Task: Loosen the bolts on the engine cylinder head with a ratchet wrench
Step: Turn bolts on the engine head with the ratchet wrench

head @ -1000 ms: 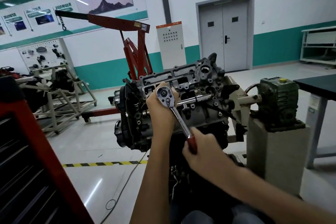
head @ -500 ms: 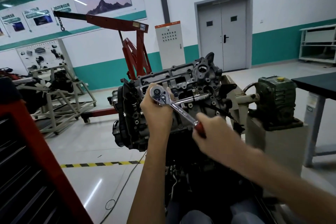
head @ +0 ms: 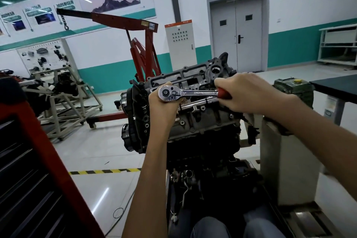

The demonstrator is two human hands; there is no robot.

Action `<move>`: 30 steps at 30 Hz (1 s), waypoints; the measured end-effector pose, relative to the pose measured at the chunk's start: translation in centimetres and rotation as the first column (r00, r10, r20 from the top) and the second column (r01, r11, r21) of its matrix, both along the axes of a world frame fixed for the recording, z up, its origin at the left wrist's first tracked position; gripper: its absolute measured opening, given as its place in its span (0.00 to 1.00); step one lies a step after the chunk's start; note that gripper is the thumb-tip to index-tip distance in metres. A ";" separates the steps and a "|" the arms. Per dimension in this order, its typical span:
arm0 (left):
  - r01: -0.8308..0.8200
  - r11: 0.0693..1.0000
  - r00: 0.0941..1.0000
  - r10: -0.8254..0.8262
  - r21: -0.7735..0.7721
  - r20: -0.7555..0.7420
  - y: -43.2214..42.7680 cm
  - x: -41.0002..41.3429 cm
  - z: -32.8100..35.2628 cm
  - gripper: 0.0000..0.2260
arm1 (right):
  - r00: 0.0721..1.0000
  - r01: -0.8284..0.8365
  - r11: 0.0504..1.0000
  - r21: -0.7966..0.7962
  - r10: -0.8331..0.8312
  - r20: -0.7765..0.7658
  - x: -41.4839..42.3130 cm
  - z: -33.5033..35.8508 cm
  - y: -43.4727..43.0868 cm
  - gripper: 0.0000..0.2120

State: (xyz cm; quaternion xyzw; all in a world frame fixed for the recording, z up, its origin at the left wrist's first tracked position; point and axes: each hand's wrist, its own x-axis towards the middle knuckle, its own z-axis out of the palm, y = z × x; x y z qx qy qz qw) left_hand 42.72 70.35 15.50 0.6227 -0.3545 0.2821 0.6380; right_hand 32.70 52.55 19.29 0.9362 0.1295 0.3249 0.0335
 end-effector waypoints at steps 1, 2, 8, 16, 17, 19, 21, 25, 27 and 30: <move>-0.002 1.000 1.000 0.002 0.008 -0.005 0.1 0.0 -0.1 0.17 | 1.000 0.010 1.000 0.018 -0.009 -0.012 0.0 -0.3 0.2 0.10; -0.020 1.000 1.000 0.020 0.001 -0.018 0.2 0.0 -0.3 0.18 | 0.999 0.015 0.998 0.065 -0.012 -0.041 -0.2 -1.1 0.7 0.09; -0.135 0.956 0.990 0.121 -0.262 -0.067 -2.2 -1.1 -1.1 0.17 | 1.000 -0.005 0.817 0.577 0.022 -0.022 -0.8 -9.9 8.1 0.11; 0.134 0.977 0.985 -0.150 -0.166 -0.085 -1.0 -0.2 -0.5 0.20 | 0.984 -0.039 0.884 0.465 0.116 -0.139 -0.9 -7.9 4.9 0.11; 0.062 0.994 0.997 -0.066 -0.090 -0.042 -0.8 -0.1 -0.6 0.21 | 0.979 -0.024 0.934 0.357 0.094 -0.179 -0.9 -6.2 3.2 0.09; 0.000 1.000 1.000 0.000 -0.026 0.000 -0.7 -0.2 -0.3 0.22 | 0.991 0.009 0.990 0.141 0.010 -0.134 -0.6 -2.8 0.6 0.08; 0.022 1.000 1.000 -0.022 -0.009 -0.001 -0.6 -0.2 -0.1 0.20 | 0.999 0.045 0.999 0.015 -0.045 -0.017 -0.2 -0.5 -0.5 0.09; -0.022 0.998 1.000 0.022 -0.062 -0.002 -0.5 -0.5 -1.0 0.19 | 0.994 0.056 0.982 0.181 -0.037 -0.104 -0.8 -3.4 1.2 0.05; -0.076 0.989 0.997 0.080 -0.126 0.025 -1.1 -0.7 -1.5 0.20 | 0.994 0.035 0.913 0.408 0.010 -0.107 -1.2 -6.9 4.0 0.05; -0.093 0.971 0.996 0.095 -0.220 -0.002 -2.5 -0.9 -1.3 0.19 | 0.993 -0.070 0.691 0.719 0.114 -0.012 -1.0 -10.9 9.2 0.12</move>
